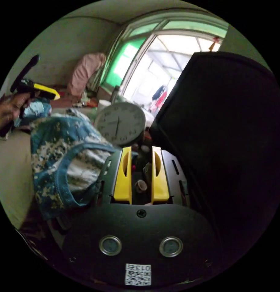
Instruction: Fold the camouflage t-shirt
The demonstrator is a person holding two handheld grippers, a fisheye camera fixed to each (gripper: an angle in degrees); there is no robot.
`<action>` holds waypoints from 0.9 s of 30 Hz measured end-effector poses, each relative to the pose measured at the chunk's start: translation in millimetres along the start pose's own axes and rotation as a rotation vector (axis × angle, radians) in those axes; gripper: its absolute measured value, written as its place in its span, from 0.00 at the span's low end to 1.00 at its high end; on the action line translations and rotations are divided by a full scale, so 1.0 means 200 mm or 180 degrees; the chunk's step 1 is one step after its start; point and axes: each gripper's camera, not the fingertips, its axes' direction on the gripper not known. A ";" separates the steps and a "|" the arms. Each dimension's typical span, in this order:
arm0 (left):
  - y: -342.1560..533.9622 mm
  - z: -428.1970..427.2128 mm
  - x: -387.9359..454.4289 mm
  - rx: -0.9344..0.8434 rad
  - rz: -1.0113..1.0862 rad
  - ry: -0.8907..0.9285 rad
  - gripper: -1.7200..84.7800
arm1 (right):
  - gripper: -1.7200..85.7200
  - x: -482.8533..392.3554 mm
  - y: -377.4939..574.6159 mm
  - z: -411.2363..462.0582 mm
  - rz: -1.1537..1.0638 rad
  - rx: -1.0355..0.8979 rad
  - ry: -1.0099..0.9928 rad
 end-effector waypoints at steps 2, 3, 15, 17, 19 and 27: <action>0.00 -0.06 0.11 0.0065 0.0315 0.0155 0.04 | 0.08 -0.01 -0.05 -0.08 -0.0025 0.0240 -0.0316; 0.00 -0.06 0.15 0.0034 0.0431 0.0162 0.03 | 0.07 -0.05 -0.08 -0.10 -0.0089 0.0339 -0.0566; 0.11 0.16 0.45 -0.0303 0.1030 -0.0068 0.02 | 0.02 -0.65 -0.11 0.26 -0.0627 -0.0306 -0.1006; 0.09 0.18 0.34 -0.0378 0.0545 0.0327 0.02 | 0.02 -0.69 -0.15 0.27 -0.0569 -0.0324 -0.1033; 0.09 0.18 0.25 -0.0407 0.0295 0.0631 0.02 | 0.02 -0.76 -0.20 0.27 -0.0631 -0.0337 -0.0995; 0.37 -0.28 -0.20 0.0433 -0.0806 0.0970 0.03 | 0.03 -0.85 -0.53 -0.10 -0.0132 0.0395 -0.0494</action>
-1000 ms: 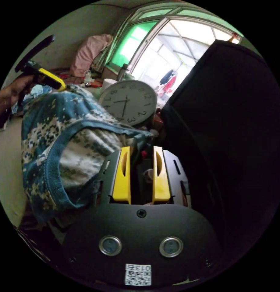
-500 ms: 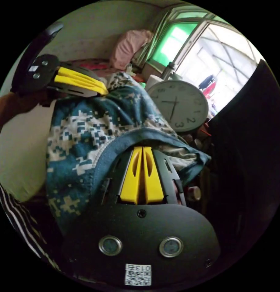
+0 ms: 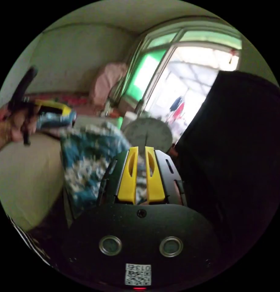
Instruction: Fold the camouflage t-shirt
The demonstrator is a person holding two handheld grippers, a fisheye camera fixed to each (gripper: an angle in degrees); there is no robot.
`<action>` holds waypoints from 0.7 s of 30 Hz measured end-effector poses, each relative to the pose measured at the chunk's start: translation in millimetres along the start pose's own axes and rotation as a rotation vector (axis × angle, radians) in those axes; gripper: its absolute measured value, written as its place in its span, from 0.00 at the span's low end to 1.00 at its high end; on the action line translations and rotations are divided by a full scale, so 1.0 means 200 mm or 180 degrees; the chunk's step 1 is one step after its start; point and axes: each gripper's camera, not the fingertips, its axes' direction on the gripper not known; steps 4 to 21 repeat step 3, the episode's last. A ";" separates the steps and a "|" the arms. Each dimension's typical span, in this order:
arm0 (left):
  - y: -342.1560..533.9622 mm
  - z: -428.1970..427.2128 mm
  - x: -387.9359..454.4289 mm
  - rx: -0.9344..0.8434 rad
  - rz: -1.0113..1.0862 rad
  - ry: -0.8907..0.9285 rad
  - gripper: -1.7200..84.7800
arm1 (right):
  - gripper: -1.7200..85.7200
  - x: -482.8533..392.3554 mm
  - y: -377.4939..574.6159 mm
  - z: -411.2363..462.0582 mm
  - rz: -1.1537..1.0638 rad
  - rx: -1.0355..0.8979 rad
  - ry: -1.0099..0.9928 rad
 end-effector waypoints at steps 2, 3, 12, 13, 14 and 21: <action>0.21 -0.25 -0.18 0.0026 -0.0443 -0.0400 0.02 | 0.02 -0.06 -0.11 -0.15 0.0106 0.0635 0.0160; 0.28 -0.31 -0.22 -0.0029 -0.0558 -0.0564 0.02 | 0.02 -0.14 -0.19 -0.19 -0.0028 0.0848 0.0108; 0.28 -0.31 -0.22 -0.0029 -0.0558 -0.0564 0.02 | 0.02 -0.14 -0.19 -0.19 -0.0028 0.0848 0.0108; 0.28 -0.31 -0.22 -0.0029 -0.0558 -0.0564 0.02 | 0.02 -0.14 -0.19 -0.19 -0.0028 0.0848 0.0108; 0.28 -0.31 -0.22 -0.0029 -0.0558 -0.0564 0.02 | 0.02 -0.14 -0.19 -0.19 -0.0028 0.0848 0.0108; 0.28 -0.31 -0.22 -0.0029 -0.0558 -0.0564 0.02 | 0.02 -0.14 -0.19 -0.19 -0.0028 0.0848 0.0108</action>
